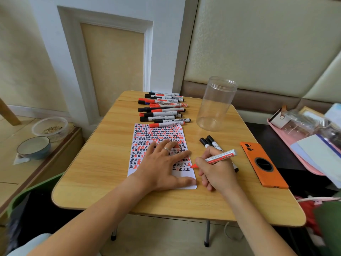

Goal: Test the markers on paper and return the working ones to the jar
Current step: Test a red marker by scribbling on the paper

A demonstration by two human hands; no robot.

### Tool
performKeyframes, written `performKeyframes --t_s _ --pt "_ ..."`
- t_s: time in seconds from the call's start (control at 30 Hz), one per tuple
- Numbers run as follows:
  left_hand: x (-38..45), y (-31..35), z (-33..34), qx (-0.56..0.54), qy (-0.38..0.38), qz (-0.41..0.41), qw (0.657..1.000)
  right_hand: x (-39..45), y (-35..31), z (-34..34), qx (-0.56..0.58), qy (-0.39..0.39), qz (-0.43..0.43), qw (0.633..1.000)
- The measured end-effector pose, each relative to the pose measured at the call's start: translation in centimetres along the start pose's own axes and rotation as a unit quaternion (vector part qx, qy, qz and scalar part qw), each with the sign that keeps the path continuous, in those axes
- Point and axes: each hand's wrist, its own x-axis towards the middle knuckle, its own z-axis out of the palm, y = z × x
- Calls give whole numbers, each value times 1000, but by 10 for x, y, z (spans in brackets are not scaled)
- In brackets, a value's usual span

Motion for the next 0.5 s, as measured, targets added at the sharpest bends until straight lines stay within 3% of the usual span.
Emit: performKeyframes --t_s 0.5 --pt "1 0 1 3 -1 -1 1000 -1 -3 1 -12 9 20 1000"
